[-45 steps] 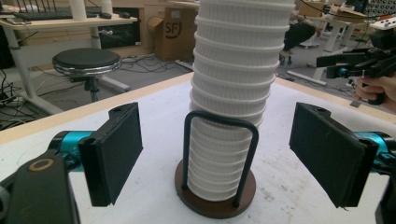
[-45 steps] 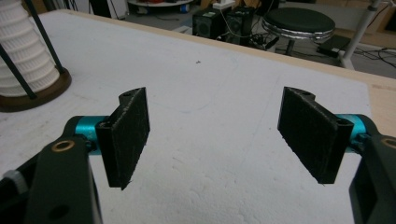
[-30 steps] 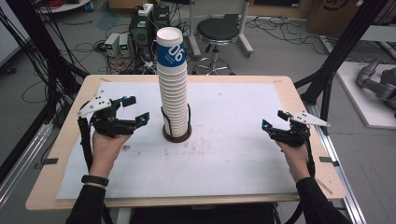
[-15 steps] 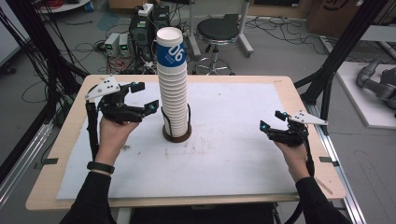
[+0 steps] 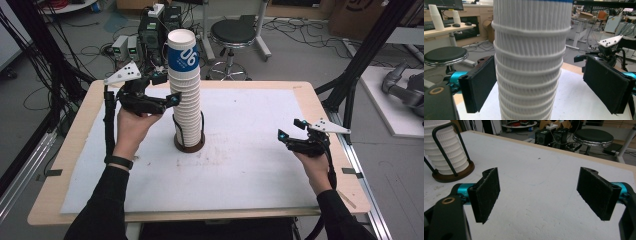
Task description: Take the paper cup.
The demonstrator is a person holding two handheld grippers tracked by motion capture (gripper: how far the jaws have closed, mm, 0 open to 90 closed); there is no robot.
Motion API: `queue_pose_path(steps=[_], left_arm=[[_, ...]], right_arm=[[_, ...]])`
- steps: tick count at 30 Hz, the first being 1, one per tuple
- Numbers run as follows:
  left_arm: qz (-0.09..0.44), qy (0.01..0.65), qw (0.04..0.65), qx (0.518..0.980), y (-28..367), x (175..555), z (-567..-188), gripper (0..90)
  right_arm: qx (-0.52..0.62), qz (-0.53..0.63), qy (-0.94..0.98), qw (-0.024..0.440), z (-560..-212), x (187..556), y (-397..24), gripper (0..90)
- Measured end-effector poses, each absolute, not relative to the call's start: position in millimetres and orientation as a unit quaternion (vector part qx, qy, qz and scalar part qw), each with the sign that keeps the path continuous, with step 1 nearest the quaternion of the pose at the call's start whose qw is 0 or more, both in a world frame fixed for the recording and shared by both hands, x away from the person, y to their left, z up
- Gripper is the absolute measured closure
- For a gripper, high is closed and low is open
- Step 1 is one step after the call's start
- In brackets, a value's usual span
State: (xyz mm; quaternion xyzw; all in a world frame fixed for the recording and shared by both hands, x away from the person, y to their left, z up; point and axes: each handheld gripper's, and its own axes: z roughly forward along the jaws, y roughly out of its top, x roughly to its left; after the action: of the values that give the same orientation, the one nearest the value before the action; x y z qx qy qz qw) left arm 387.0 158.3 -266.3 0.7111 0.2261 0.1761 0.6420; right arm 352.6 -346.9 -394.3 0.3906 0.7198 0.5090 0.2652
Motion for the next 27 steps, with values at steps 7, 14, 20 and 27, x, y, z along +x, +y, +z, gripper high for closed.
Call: queue_pose_path(steps=[7,14,20,27], left_arm=[[0.176,0.228,0.636,0.716,150,397,-261,11.3],[0.166,0.228,0.638,0.716,146,405,-262,11.3],[0.164,0.229,0.636,0.719,142,410,-261,11.3],[0.157,0.225,0.641,0.717,142,415,-263,11.3]], right_arm=[[0.388,0.511,0.721,0.261,-394,353,-347,19.2],[0.385,0.512,0.722,0.259,-394,353,-346,19.2],[0.381,0.516,0.725,0.251,-394,353,-345,19.2],[0.373,0.518,0.732,0.239,-392,354,-339,19.2]])
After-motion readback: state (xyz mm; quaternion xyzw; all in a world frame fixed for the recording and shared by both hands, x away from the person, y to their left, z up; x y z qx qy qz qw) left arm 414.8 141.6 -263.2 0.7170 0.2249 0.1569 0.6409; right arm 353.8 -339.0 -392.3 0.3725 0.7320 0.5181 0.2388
